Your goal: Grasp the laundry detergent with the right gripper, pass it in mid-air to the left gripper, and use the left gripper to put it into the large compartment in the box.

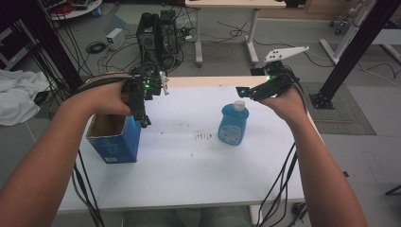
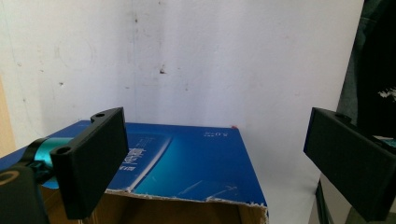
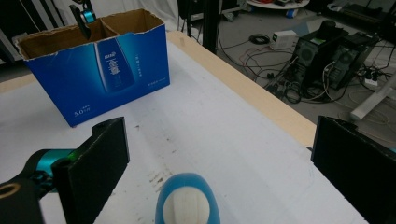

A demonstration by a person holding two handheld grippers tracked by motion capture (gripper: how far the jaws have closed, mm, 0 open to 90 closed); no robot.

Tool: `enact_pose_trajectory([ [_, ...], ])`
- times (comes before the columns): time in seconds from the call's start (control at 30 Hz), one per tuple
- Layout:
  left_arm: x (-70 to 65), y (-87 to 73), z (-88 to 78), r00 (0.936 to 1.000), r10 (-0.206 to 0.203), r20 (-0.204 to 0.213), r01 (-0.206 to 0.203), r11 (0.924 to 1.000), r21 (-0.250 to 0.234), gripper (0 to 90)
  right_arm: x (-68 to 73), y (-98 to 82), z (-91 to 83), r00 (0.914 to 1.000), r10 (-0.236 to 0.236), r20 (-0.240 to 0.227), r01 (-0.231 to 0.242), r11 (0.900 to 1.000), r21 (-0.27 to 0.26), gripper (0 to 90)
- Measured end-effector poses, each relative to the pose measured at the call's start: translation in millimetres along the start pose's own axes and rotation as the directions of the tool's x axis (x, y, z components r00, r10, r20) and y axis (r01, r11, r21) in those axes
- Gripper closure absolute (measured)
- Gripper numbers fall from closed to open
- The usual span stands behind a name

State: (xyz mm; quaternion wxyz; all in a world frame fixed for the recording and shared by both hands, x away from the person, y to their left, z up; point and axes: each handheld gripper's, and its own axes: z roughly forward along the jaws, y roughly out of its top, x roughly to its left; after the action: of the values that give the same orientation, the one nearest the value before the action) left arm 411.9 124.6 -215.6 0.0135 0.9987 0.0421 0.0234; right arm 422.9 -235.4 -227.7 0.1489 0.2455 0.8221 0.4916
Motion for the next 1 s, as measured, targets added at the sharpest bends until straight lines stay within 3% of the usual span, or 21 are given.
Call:
enact_pose_trajectory([
  [0.37, -2.5, 7.1, 0.9, 1.0000, 0.004, 0.000, -0.004, 1.0000, -0.002, 6.3, 4.0, -30.9, -25.4, 0.9999, 0.002, 0.012, -0.003, 1.000, 0.027, 3.3],
  [0.5, -1.8, 10.3, 0.1, 0.9996, 0.029, -0.001, -0.029, 0.9993, 0.023, 6.3, 5.4, -45.7, -31.5, 0.9999, 0.005, 0.012, -0.005, 0.999, 0.042, 3.3],
  [0.53, -2.2, 10.5, 1.2, 0.9998, 0.018, 0.000, -0.018, 0.9998, 0.007, 6.3, 4.3, -49.7, -33.1, 0.9999, -0.006, 0.011, 0.006, 0.999, 0.046, 3.3],
  [0.57, -1.8, 11.5, 0.6, 0.9998, 0.021, -0.004, -0.021, 0.9997, 0.013, 6.3, 5.2, -54.5, -34.8, 0.9998, 0.015, 0.014, -0.016, 0.999, 0.052, 3.3],
  [0.63, -1.1, 12.7, 0.3, 0.9998, 0.022, -0.003, -0.022, 0.9997, 0.006, 6.3, 5.3, -63.2, -37.2, 0.9997, 0.015, 0.020, -0.016, 0.998, 0.065, 3.3],
  [1.0, -1.3, 14.8, 3.8, 0.9997, 0.023, 0.004, -0.023, 0.9996, 0.016, 6.3, 8.0, -102.5, -27.2, 0.9983, 0.054, 0.021, -0.056, 0.993, 0.104, 3.3],
])
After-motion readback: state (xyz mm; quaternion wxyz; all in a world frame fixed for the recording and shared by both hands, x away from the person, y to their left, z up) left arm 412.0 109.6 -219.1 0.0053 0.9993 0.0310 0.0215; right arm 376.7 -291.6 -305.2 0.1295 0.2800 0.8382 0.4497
